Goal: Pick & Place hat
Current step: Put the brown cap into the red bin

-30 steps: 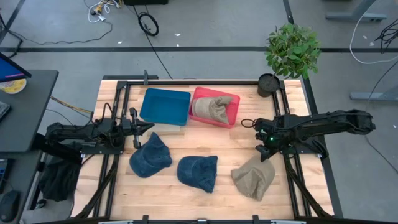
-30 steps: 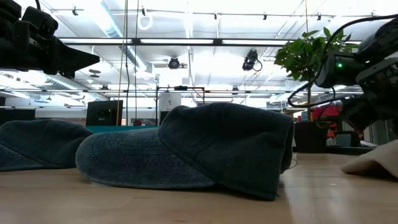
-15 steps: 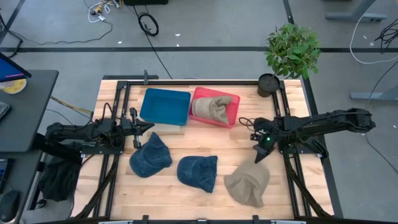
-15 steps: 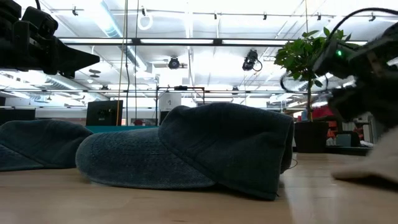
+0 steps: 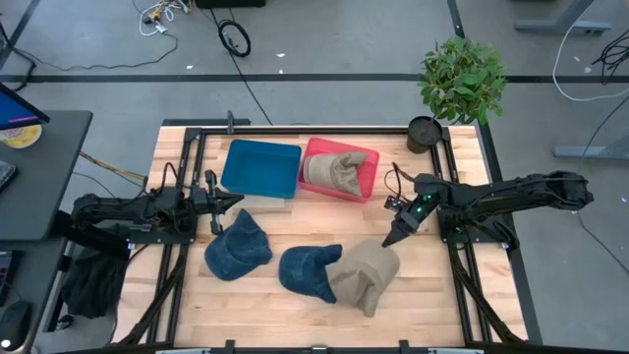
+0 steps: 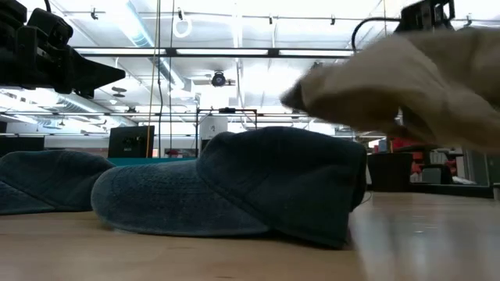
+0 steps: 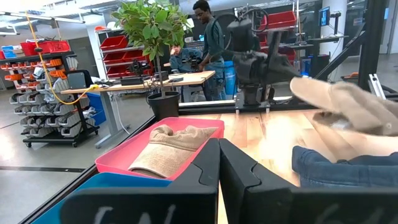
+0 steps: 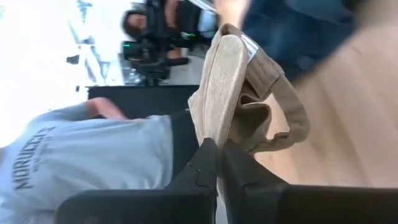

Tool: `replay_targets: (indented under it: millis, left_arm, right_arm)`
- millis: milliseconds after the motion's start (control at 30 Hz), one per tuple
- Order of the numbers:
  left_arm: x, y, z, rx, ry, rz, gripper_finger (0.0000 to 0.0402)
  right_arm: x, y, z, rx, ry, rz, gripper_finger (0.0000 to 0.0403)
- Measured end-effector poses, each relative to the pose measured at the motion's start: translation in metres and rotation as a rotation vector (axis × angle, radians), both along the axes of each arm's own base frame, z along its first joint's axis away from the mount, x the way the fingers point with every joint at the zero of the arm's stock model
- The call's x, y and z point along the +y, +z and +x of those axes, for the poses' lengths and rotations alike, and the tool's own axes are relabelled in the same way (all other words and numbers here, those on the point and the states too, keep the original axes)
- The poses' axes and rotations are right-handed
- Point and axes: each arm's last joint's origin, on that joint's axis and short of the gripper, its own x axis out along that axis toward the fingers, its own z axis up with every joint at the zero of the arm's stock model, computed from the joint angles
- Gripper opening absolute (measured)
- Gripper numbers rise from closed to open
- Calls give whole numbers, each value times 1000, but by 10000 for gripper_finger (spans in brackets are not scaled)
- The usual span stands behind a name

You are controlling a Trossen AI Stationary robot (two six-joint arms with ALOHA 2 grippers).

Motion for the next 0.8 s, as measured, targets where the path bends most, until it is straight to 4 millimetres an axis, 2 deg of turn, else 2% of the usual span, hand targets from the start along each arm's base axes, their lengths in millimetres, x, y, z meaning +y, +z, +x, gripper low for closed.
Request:
replay_targets:
  millis: [167,333,533,800]
  left_arm:
    - [0,0,0,0,0,0,3]
    - [0,0,0,0,0,0,3]
    - [0,0,0,0,0,0,3]
    - [0,0,0,0,0,0,3]
  right_arm:
    - [-2,10,4,-101,-97,-16,1]
    - [-10,18,9,-193,-331,-62,0]
    - [-26,18,10,-163,-732,-93,0]
    - [-43,13,9,-116,-994,-139,0]
